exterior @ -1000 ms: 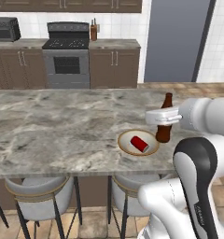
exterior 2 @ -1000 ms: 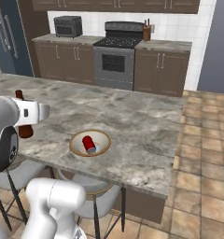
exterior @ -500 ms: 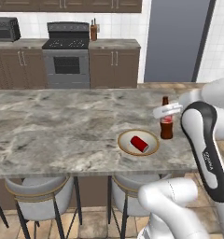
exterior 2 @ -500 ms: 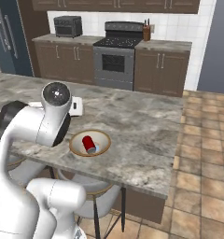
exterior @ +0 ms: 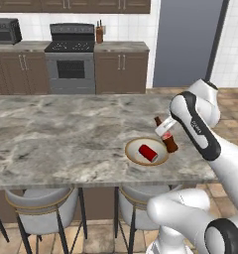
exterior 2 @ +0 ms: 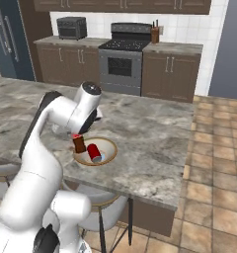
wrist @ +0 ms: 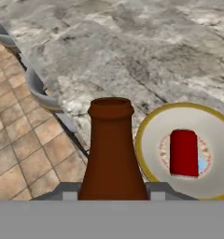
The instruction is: Open the fridge, grab two sodas, and place both sodas inside the bowl with ice on the dining counter.
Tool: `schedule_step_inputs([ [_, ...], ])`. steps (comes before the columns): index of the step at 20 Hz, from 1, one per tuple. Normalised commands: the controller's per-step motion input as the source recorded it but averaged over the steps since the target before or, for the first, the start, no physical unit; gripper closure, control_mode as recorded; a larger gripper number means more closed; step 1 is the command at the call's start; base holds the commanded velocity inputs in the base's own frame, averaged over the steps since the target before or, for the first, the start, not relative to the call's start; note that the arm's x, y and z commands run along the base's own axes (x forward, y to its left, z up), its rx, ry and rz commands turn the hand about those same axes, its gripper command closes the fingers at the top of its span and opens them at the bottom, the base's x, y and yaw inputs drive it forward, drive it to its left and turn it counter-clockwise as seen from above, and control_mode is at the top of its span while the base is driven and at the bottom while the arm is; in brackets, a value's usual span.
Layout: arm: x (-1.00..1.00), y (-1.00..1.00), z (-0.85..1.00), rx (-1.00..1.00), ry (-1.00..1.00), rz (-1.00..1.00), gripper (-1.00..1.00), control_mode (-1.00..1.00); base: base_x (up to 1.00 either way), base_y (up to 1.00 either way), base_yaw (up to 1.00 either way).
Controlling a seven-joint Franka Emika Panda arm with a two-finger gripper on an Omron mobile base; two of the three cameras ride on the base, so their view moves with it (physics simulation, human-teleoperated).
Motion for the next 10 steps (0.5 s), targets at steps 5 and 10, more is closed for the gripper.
schedule_step_inputs([
  [5,0.6,0.0,-0.4,-0.16,0.15,0.3,1.0,-1.0,0.0,0.0,0.0],
  [10,0.18,0.0,-0.38,-0.11,0.06,0.1,1.0,-1.0,0.0,0.0,0.0],
])
